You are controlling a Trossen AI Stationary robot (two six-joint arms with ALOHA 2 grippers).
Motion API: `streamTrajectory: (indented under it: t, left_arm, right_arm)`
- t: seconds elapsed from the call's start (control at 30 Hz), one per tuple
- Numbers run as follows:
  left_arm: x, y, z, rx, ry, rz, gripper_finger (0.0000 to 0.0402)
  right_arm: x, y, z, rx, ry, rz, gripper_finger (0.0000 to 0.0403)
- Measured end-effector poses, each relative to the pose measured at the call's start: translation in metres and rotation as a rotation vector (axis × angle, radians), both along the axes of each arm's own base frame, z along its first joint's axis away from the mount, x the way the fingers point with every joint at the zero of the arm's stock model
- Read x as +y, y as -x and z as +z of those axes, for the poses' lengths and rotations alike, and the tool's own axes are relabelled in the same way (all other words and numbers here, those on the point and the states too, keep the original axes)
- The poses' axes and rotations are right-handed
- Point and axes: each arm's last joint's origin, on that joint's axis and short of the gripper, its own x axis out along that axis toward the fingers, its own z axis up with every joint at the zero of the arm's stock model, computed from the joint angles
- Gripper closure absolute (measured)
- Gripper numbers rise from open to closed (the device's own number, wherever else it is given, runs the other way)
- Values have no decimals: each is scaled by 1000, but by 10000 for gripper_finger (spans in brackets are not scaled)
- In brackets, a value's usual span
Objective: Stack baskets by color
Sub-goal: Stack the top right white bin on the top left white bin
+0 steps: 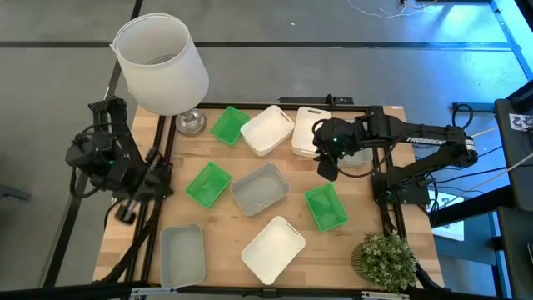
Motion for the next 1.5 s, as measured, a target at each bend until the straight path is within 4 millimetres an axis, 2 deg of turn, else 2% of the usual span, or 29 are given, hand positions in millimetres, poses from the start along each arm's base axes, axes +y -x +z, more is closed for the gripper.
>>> streamTrajectory:
  t: [0.07,0.13,0.3,0.43,0.6,0.87,1.03,1.2,1.33,1.5]
  left_arm:
    - [-2,0,0,-4,63,-90,390]
    - [-2,-1,-2,27,155,-109,390]
    - [3,-10,-14,148,325,32,390]
    - [6,-21,-20,171,290,101,390]
    - [12,-33,-21,260,250,86,390]
    - [25,-69,-2,475,122,265,390]
    - [41,-80,6,552,110,377,390]
    - [62,-88,-2,633,181,538,390]
    - [75,-90,-3,641,230,583,390]
    - [86,-92,-4,656,193,650,390]
  right_arm:
    - [0,1,0,10,9,17,280]
    - [0,1,0,11,20,34,280]
    - [0,1,0,16,44,76,280]
    - [0,1,0,16,52,89,280]
    - [0,1,0,19,79,133,280]
    - [0,0,0,19,103,144,280]
    - [-2,-1,-2,34,144,110,280]
    - [-11,-11,-12,83,148,81,280]
    - [-23,-20,-23,134,145,73,280]
    - [-36,-31,-39,189,86,110,280]
